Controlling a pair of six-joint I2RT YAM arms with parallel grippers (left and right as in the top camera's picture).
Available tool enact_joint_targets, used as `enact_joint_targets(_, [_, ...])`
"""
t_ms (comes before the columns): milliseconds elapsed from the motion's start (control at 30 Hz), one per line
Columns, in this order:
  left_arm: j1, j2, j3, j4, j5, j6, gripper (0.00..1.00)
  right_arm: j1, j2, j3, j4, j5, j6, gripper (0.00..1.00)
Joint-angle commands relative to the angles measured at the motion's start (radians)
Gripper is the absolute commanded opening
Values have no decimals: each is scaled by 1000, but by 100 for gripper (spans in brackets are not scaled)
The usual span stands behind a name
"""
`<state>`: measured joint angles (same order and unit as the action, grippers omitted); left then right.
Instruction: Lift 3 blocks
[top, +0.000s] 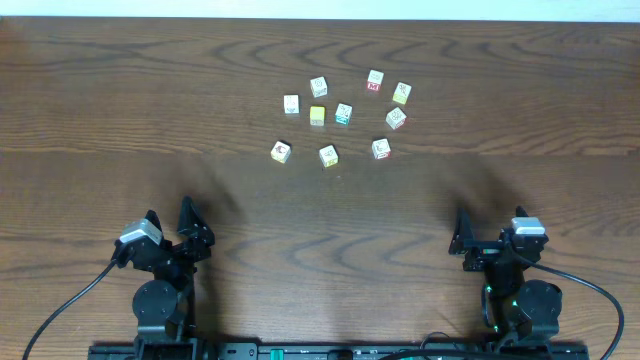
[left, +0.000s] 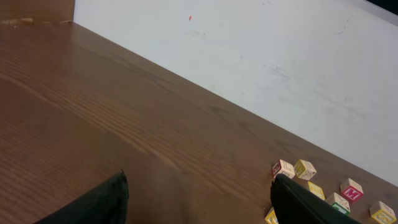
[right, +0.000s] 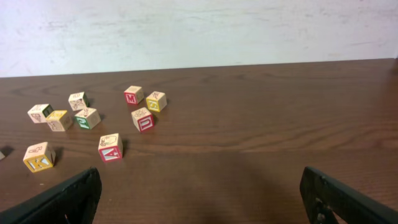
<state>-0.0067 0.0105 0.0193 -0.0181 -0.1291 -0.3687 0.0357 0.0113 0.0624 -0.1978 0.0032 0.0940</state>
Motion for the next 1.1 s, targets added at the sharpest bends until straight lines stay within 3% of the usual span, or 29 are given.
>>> enact_joint_targets(0, [1, 0, -14, -45, -5, 9, 74, -10, -5, -5, 0, -1, -13, 99])
enact_joint_targets(567, [1, 0, -14, -45, -5, 9, 74, -10, -5, -5, 0, -4, -13, 99])
enact_joint_targets(867, [1, 0, -14, -45, -5, 9, 74, -10, 3, 27, 40, -351, -11, 99])
enact_joint_targets(1067, [1, 0, -14, -45, -5, 9, 74, -10, 111, 161, 2, -328, 31, 99])
